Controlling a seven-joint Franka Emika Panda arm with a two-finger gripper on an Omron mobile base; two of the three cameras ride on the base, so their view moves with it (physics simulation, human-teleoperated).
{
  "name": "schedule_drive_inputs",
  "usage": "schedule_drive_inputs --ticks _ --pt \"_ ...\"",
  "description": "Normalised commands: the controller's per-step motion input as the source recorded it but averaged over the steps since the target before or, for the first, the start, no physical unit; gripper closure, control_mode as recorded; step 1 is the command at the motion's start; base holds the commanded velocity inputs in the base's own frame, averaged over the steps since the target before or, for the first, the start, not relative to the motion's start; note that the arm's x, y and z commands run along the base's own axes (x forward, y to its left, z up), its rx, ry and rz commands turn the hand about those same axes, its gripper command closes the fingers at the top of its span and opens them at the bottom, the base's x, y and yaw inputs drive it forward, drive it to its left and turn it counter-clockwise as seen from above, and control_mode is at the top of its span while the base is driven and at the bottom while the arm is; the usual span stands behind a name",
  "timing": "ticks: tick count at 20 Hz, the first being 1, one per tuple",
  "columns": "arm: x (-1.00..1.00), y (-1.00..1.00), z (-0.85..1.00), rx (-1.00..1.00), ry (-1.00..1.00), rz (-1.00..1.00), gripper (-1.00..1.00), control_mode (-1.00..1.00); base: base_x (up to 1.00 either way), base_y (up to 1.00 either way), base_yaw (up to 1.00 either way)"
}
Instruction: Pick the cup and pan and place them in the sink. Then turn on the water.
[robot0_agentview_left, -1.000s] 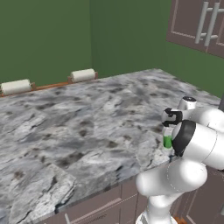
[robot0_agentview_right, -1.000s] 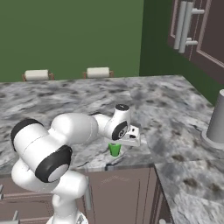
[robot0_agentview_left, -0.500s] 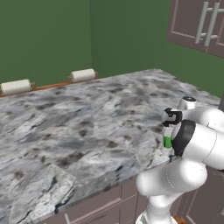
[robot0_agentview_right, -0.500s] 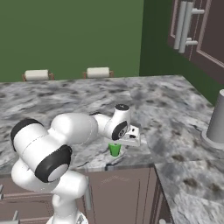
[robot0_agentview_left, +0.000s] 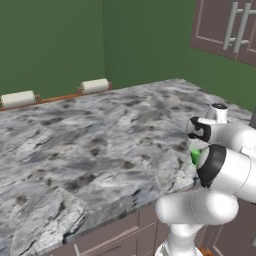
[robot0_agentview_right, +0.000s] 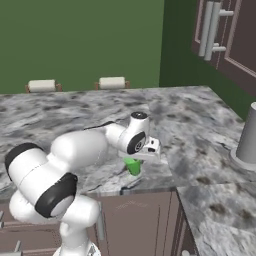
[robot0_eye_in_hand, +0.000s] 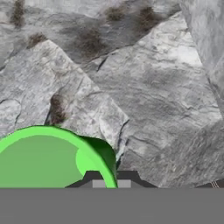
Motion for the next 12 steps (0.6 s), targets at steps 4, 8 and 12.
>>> schedule_drive_inputs --ticks 4,8,12 --pt "-0.43 0.0 1.0 0.01 -0.07 0.0 1.0 -1.0 0.0 0.0 0.0" --pt "-0.79 0.0 0.95 0.03 -0.05 0.0 1.0 -1.0 0.0 0.0 0.0" --pt "-0.86 0.0 0.93 0.05 -0.03 0.0 1.0 -1.0 0.0 0.0 0.0"
